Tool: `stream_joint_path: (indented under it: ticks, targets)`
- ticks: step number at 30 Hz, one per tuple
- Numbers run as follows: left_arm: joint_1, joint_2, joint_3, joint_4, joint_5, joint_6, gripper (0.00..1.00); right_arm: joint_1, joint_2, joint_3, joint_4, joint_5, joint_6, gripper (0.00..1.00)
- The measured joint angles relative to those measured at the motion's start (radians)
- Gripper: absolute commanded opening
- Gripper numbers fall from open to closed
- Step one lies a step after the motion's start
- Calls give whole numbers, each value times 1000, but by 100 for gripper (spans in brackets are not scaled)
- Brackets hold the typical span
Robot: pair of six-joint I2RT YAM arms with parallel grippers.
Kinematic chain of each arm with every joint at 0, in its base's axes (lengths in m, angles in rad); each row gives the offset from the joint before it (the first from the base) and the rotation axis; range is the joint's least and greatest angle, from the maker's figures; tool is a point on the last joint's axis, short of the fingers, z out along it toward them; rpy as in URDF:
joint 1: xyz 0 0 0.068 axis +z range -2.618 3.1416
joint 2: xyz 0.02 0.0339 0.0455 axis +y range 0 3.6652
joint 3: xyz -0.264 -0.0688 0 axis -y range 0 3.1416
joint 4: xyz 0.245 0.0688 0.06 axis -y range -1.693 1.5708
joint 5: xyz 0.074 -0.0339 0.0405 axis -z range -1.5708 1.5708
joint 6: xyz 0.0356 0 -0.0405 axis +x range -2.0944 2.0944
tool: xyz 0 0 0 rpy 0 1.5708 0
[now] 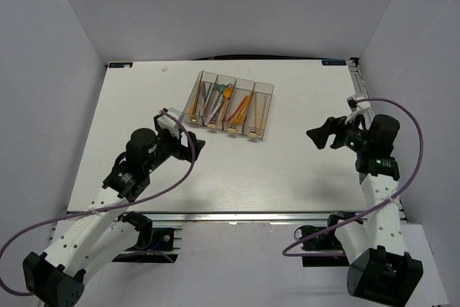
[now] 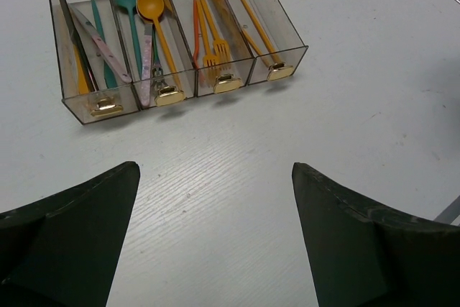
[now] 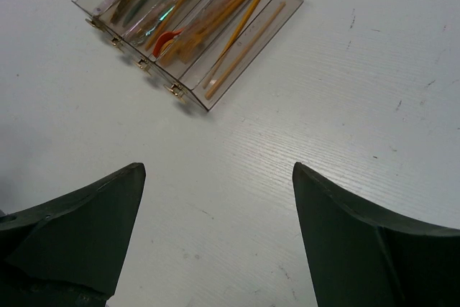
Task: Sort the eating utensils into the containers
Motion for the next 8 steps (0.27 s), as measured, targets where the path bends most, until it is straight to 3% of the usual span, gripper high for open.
stream_joint_path:
  ticks: [8]
  targets:
    - [0, -3, -14, 0, -26, 10, 98, 3, -4, -1, 1, 22, 25, 90]
